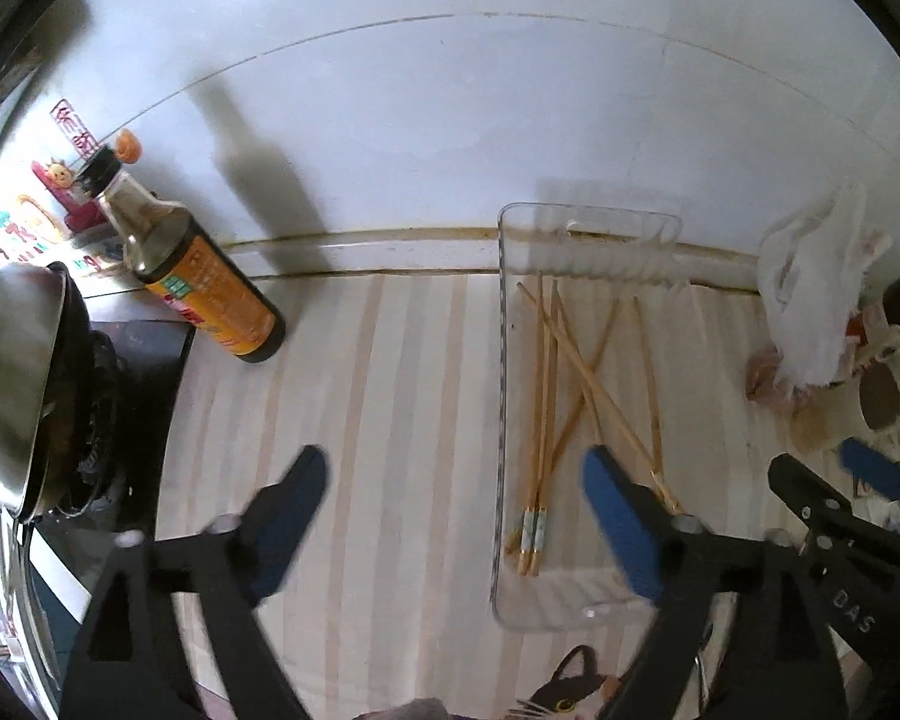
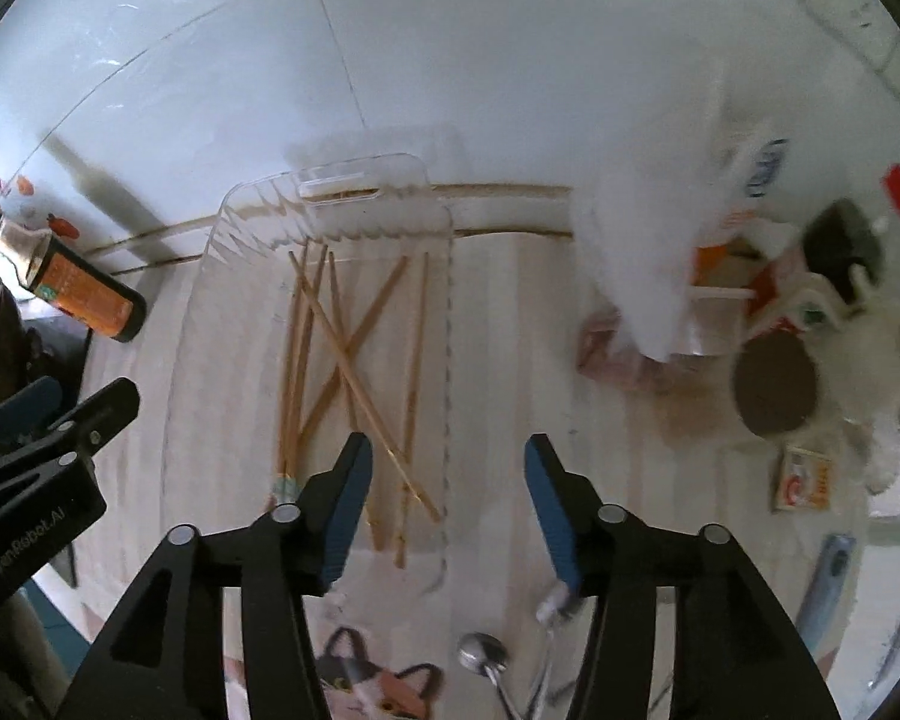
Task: Organize utensils
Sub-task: 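Withdraw both open tools from the basket toward the spoons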
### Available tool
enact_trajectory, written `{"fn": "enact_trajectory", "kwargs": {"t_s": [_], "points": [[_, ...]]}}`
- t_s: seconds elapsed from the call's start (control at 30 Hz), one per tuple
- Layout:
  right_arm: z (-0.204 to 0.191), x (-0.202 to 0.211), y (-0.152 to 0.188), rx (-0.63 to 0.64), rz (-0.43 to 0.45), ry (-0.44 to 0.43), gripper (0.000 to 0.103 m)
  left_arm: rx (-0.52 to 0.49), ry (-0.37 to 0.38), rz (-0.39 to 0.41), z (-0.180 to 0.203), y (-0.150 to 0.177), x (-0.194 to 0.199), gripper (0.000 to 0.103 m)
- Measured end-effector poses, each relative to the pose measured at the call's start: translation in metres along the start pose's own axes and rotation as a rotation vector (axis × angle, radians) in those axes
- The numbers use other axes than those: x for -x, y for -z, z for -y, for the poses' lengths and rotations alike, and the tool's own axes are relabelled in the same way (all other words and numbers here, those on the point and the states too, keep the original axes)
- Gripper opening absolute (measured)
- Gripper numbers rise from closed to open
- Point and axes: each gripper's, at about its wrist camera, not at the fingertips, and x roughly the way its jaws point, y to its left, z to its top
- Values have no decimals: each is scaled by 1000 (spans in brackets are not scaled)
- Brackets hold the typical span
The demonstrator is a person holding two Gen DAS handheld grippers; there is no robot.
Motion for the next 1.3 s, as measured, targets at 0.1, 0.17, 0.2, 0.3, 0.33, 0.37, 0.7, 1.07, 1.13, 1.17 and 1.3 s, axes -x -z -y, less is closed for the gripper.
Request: {"fn": "enact_trajectory", "kwargs": {"t_s": [0.1,0.17,0.2,0.3,0.33,0.37,0.7,1.07,1.13,1.17,1.3], "points": [[2,18,16,11,68,64,91,-14,-5,40,0,10,11,103],[4,29,26,9,102,96,95,-26,-16,70,-2,16,21,103],[4,33,31,9,115,111,97,-27,-16,83,-2,19,25,103],[3,50,48,3,167,152,100,-16,-9,129,-9,29,42,103],[3,55,51,-4,180,159,101,-14,-3,143,-11,33,48,103],[4,62,56,-11,192,165,101,-15,2,153,-12,36,53,103],[1,118,99,-57,299,145,101,-7,48,223,-19,66,99,103],[54,123,140,-146,367,12,103,55,-33,202,19,108,93,103],[71,114,147,-157,341,14,103,43,-35,163,38,117,80,103],[83,108,152,-165,318,13,103,41,-30,138,46,121,72,103],[127,78,169,-204,211,-2,78,36,25,-7,91,144,32,103]]}}
